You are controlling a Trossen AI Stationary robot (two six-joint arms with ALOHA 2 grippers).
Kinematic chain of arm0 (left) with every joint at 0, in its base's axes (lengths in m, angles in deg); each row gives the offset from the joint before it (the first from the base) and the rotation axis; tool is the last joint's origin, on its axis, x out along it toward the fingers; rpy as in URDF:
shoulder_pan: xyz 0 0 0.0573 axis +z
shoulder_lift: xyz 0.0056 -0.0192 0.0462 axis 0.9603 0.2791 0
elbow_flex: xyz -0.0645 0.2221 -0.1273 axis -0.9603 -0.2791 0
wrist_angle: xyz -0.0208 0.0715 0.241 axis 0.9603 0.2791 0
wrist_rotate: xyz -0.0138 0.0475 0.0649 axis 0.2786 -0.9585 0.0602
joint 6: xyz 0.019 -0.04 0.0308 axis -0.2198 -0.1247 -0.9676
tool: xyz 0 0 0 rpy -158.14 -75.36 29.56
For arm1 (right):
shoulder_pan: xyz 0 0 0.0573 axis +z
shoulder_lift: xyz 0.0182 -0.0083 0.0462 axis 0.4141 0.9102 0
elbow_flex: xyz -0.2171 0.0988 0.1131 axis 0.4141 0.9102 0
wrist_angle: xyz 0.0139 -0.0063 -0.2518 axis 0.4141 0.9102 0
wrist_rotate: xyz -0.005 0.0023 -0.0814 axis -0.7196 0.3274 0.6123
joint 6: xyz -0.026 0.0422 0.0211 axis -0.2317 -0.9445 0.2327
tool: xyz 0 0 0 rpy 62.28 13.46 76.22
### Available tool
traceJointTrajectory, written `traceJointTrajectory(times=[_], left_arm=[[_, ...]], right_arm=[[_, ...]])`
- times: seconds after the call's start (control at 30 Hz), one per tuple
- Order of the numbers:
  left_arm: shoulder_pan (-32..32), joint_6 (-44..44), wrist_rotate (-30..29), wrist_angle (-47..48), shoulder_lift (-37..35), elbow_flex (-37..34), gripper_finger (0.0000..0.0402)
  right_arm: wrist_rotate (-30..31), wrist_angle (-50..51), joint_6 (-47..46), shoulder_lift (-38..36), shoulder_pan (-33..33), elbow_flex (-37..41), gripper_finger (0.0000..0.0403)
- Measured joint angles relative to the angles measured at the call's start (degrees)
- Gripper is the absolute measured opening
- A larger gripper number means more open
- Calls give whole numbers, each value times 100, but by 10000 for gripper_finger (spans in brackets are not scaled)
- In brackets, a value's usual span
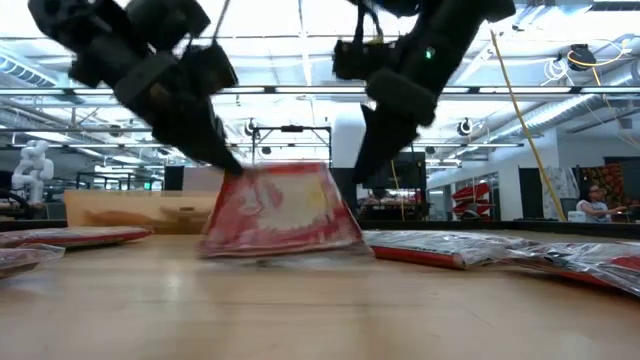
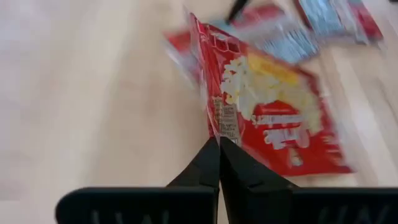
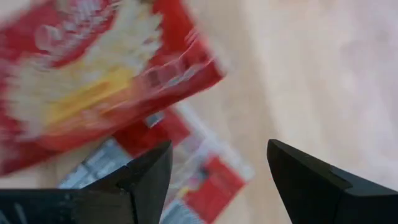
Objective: Sort popcorn bags into baskets
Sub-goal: Put the red popcorn bag into the orange bin
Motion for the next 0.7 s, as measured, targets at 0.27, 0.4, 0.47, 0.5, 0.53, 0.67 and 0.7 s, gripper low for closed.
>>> traceJointTrajectory(times=[0.27,0.4,0.47,0.5,0.53,0.67,0.7], left_arm=[[639,-1161,-283,854,-1760,7,3],[808,-1561,-286,1059,-2258,4,2],[873,-1661,-287,1123,-2398,4,2],[907,-1682,-285,1126,-2445,4,2],[934,-1684,-285,1108,-2467,4,2],[1076,-1665,-264,1132,-2486,7,2],[1113,-1635,-267,1082,-2465,7,2]], right_arm=[[75,-2215,516,-690,-296,898,256],[-277,-4144,853,-823,-578,1707,256],[-516,-5140,918,-810,-763,2064,256],[-610,-5698,925,-773,-859,2202,256],[-681,-6104,978,-747,-939,2331,256],[-860,-6821,1349,-443,-1081,2458,256],[-956,-6821,1421,-385,-1079,2447,256]])
